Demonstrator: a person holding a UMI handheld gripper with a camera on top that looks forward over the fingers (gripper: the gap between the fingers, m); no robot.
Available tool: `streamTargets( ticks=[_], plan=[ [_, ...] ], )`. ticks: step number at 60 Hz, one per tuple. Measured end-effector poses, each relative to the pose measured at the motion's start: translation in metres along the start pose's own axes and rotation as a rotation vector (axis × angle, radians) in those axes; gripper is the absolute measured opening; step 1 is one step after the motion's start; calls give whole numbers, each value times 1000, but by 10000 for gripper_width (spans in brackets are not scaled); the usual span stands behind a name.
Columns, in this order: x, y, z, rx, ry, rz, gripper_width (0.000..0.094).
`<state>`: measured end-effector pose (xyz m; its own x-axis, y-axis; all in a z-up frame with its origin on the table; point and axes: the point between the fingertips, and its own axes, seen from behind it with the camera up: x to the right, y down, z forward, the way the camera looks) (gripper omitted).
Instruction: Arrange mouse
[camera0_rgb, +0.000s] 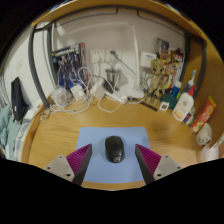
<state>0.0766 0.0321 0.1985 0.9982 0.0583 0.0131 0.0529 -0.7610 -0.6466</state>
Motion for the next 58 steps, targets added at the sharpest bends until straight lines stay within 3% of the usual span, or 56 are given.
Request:
streamTargets(
  ticks=[17,29,58],
  plan=[
    [7,-90,-159,190,31,-11,868],
    [7,-130,-227,291,42,1,869],
    [11,-144,-264,341,58,25,868]
  ],
)
